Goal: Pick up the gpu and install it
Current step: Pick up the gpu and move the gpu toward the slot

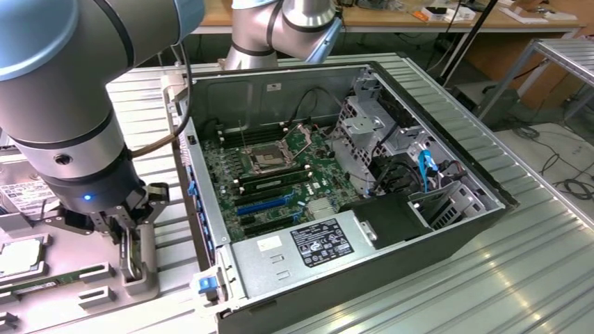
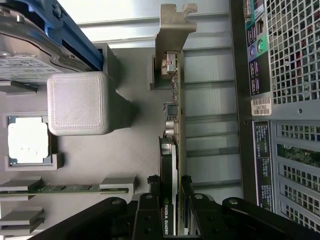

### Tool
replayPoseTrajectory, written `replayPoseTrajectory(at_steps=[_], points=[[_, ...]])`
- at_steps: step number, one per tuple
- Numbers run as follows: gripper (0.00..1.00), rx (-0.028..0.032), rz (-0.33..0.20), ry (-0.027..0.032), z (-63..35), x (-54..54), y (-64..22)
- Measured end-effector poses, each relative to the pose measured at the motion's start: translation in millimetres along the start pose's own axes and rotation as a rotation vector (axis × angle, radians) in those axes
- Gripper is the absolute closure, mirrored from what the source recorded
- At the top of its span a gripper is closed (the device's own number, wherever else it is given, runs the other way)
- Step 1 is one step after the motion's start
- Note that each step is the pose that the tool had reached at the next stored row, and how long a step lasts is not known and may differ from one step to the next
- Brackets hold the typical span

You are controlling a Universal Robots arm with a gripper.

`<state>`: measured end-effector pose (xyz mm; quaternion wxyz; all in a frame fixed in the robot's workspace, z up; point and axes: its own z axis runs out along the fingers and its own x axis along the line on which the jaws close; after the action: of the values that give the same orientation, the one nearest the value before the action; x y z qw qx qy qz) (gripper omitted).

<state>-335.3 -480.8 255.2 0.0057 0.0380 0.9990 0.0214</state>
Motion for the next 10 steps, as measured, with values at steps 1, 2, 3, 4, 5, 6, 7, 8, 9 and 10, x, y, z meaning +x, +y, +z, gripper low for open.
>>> replayPoseTrajectory(at_steps=[1,2,3,4,5,6,7,8,9,10], points=[[0.73,0.0,0.0,0.0,-0.5,0.0,0.0],[0.73,0.0,0.0,0.0,-1.3,0.0,0.1],[0.73,0.0,0.0,0.0001,-2.1,0.0,0.1],[0.73,-0.0001,0.0,0.0001,-2.9,0.0,0.1],[0.73,-0.0001,0.0,0.0001,-3.7,0.0,0.2],[0.73,-0.0001,0.0,0.0,-4.5,0.0,0.2],[0.73,-0.0003,0.0,0.0,-5.2,0.0,0.2],[0.73,-0.0005,0.0,0.0,-6.1,0.0,0.3],[0.73,-0.0006,0.0,0.0,-6.8,-0.1,0.3],[0.73,-0.0009,0.0,0.0,-8.0,-0.1,0.4]])
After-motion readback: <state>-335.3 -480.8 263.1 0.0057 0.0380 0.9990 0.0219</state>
